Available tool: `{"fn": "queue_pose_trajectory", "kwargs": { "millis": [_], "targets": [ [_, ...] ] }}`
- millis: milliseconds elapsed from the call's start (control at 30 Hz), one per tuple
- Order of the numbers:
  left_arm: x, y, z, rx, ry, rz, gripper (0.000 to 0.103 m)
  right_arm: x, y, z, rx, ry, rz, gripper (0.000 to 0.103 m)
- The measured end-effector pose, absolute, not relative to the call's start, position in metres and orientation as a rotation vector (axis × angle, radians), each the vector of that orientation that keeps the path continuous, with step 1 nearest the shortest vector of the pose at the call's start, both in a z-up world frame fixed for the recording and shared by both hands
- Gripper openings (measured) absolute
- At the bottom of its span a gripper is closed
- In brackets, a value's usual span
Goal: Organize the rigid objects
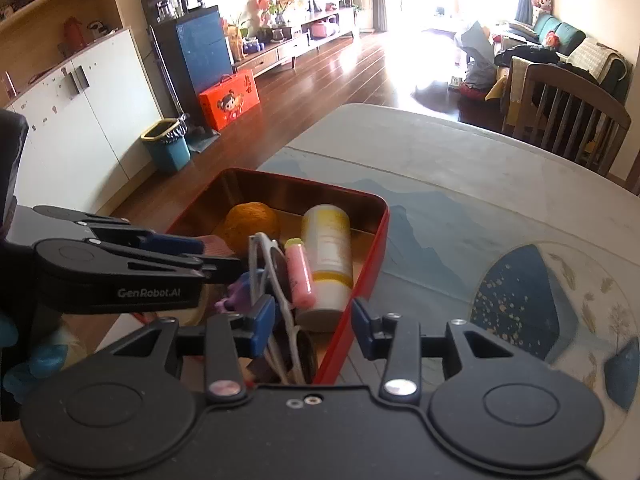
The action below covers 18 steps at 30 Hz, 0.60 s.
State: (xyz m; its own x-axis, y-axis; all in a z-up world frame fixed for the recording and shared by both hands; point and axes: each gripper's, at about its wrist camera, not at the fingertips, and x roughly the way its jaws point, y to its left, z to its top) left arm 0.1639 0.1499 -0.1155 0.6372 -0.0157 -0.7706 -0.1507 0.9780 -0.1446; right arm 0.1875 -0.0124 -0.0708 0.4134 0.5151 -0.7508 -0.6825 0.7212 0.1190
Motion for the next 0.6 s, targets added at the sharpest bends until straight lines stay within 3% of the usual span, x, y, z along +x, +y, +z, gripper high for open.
{"fn": "queue_pose_trajectory", "kwargs": {
  "millis": [67,300,467,600],
  "targets": [
    [0.155,0.148,-0.108,-0.195,0.848,0.081,0.072,0.18,-0.016,-0.066,-0.209,0.843,0.759,0.051],
    [0.122,0.142,-0.085,-0.161,0.797,0.084,0.073,0.154,-0.031,-0.048,-0.168,0.775,0.747,0.071],
    [0.096,0.136,-0.07,-0.145,0.764,0.103,0.08,0.136,-0.044,-0.039,-0.133,0.731,0.731,0.092],
    [0.078,0.133,-0.061,-0.155,0.746,0.098,0.082,0.12,-0.051,-0.032,-0.122,0.699,0.714,0.097]
  ]
}}
